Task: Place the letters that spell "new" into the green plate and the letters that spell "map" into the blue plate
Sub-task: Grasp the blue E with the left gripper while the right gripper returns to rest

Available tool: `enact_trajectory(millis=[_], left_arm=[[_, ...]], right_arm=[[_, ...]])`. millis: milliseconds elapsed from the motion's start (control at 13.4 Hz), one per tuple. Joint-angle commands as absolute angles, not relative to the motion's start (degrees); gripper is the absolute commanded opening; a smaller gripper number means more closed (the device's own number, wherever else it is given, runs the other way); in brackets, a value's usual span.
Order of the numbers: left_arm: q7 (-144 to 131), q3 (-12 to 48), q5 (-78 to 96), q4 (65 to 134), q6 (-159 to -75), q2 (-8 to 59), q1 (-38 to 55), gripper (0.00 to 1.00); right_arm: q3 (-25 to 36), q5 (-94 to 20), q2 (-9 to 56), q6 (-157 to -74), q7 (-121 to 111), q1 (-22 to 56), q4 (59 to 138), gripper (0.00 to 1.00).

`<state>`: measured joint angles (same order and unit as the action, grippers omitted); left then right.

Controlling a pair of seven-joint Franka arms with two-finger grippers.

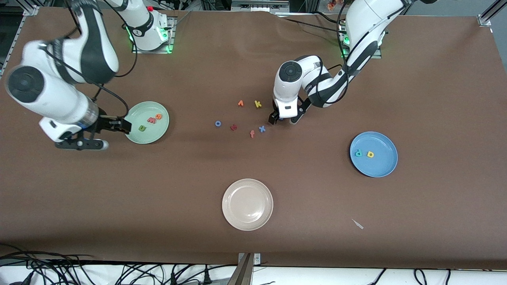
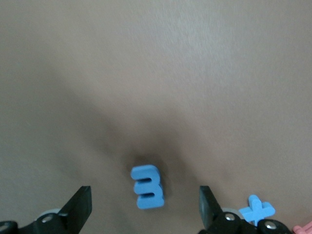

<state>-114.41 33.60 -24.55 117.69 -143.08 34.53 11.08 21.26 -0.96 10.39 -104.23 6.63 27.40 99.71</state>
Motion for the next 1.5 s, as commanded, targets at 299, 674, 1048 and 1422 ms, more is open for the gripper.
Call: enact_trajectory(millis=[299,674,1048,1422], left_arm=[[-116.7,32.8,-27.9,115.5,-143.0,37.2,12.1,0.73],[-116.1,31.7,-27.9,115.5,-143.0,37.3,12.1,0.35],[-113.1,31.6,-27.9,113.9,-139.9,36.8,11.7,0.00],[-92.7,32.1,-20.2,103.0,-119.9,36.8,10.1,0.00]], right_arm=[[4.0,-1.1,-4.0,-94.8,0.4,3.8,97.8,1.00],[4.1,-1.2,-3.0,-92.9,-1.3,3.3,96.7,1.00],[4.6,-0.7,-1.7,-92.7,-1.5,3.1,94.7,1.00],[4.5,-0.7,-1.5,-90.5,-1.6,3.1,94.6,1.00]])
